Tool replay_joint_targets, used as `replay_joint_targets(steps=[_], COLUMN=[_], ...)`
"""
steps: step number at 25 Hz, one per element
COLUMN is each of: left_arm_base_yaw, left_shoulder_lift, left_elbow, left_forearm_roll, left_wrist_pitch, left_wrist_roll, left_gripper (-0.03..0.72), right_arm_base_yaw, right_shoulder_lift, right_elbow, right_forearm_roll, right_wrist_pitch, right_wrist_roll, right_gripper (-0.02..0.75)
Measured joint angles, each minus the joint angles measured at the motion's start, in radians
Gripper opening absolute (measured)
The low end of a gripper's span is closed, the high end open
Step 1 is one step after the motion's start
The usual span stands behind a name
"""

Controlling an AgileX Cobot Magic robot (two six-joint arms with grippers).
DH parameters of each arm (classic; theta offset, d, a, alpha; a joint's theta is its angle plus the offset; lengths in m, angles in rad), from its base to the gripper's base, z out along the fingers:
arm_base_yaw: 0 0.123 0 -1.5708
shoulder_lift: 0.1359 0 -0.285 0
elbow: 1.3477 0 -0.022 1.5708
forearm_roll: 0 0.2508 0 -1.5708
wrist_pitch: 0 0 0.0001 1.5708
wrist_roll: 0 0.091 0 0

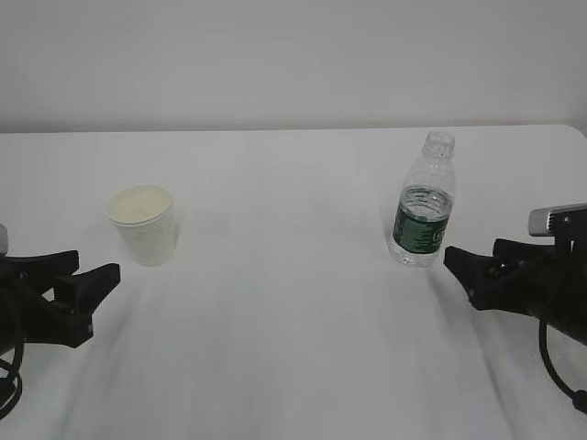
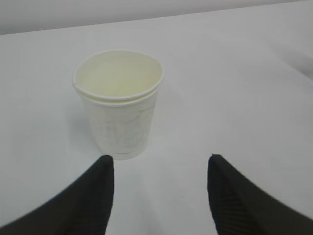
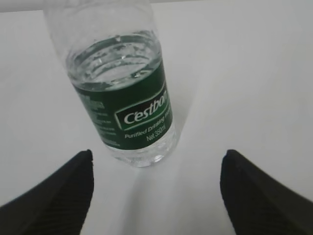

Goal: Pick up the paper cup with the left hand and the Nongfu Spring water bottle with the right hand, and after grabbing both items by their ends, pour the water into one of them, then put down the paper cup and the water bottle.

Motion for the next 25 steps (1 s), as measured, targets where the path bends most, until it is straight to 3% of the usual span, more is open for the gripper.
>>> replay_joint_targets(steps=[19, 25], left_arm_base_yaw=[0.0, 0.0], left_shoulder_lift=[0.0, 0.0], left_elbow=[0.0, 0.0], left_forearm_roll=[0.002, 0.002], left_wrist_pitch=[-0.002, -0.002], left_wrist_roll=[0.0, 0.0], left_gripper=[0.433, 0.468], right_arm_base_yaw=[0.0, 0.0], right_shoulder_lift=[0.116, 0.122], right_elbow=[-0.177, -0.192], right_forearm_roll=[-0.116, -0.127], right_wrist_pitch=[0.0, 0.0], right_wrist_roll=[0.0, 0.0], right_gripper=[0.615, 0.615])
